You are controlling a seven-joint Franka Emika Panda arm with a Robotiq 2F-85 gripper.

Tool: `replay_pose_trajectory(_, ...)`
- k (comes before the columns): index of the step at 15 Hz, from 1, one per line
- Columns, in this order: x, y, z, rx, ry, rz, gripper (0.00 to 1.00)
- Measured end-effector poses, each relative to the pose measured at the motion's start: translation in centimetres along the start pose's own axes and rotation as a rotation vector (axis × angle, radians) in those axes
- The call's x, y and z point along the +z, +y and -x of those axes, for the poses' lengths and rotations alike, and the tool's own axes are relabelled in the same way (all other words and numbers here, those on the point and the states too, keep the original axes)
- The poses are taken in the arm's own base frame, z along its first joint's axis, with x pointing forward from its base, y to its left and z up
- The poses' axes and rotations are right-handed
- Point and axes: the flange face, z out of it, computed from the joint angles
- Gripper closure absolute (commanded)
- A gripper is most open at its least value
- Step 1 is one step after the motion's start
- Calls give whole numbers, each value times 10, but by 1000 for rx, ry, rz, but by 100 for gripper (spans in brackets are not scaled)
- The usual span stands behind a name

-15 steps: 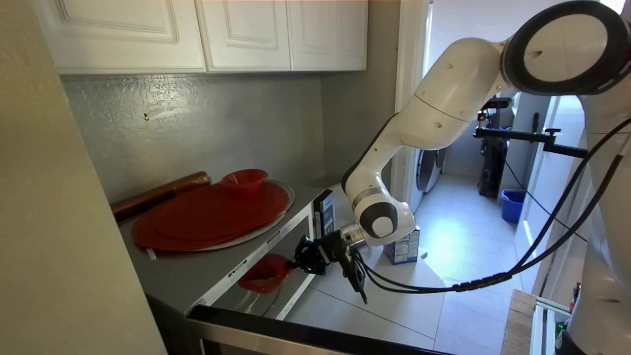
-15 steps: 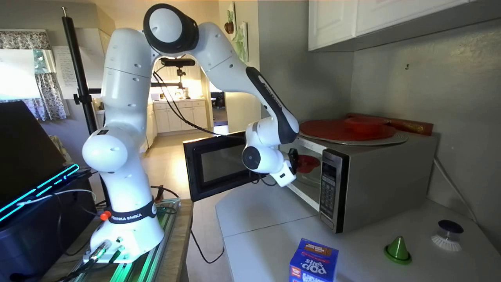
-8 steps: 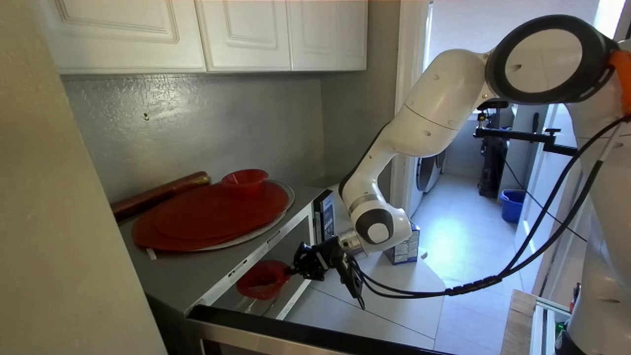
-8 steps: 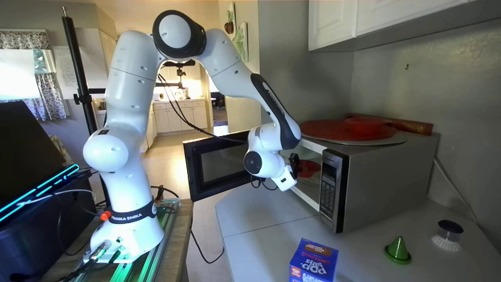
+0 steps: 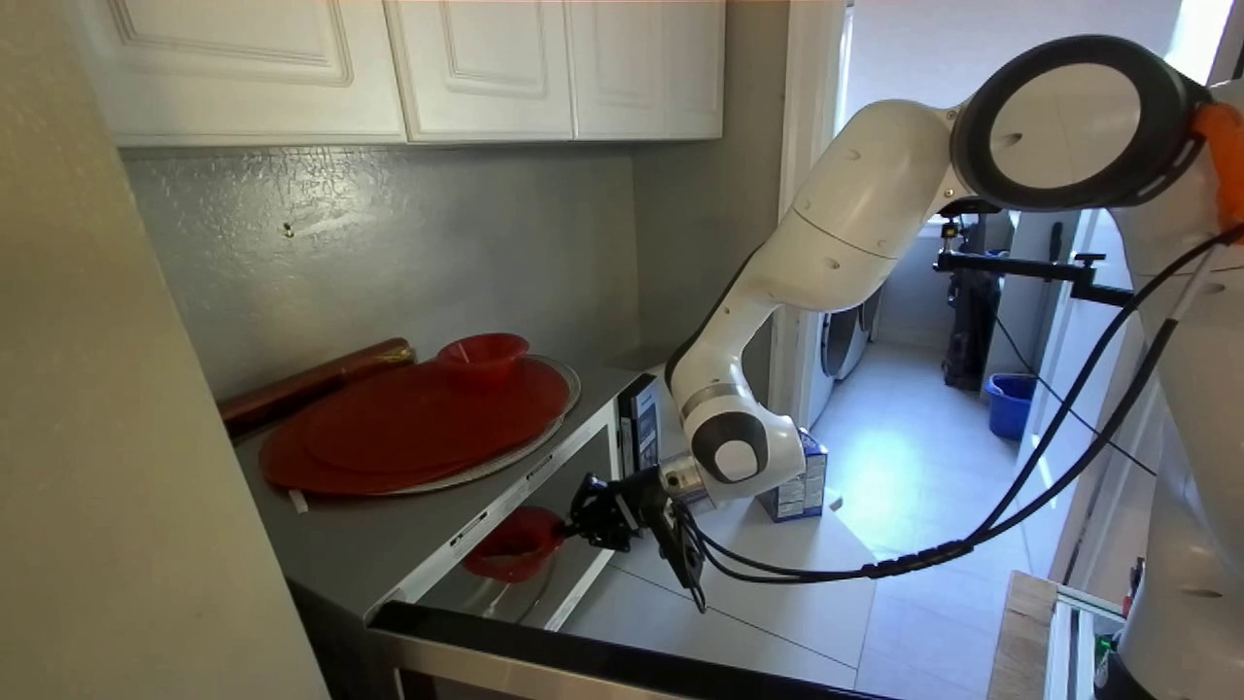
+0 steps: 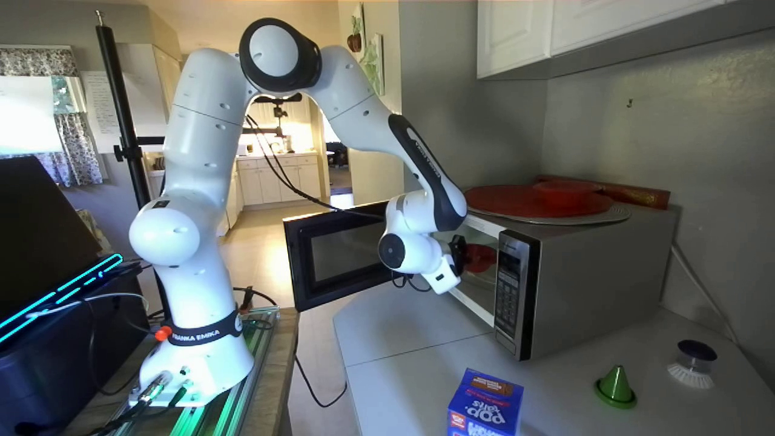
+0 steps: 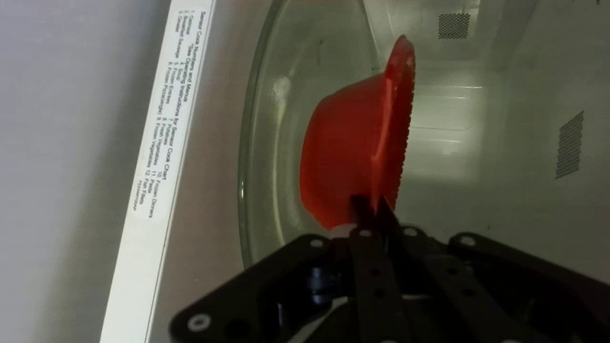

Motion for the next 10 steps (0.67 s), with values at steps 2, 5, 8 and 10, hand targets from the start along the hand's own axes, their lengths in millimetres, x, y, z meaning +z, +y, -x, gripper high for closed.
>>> replay_pose_trajectory(2,9,1,1,11,26,-13,99)
replay_pose_trajectory(5,22,4,-5,15,61,-25,99)
replay_pose_trajectory(8,26,3,-34,6,101,-41,99)
replay_pose_trajectory(10,29,3,-46,1,116,-49,99)
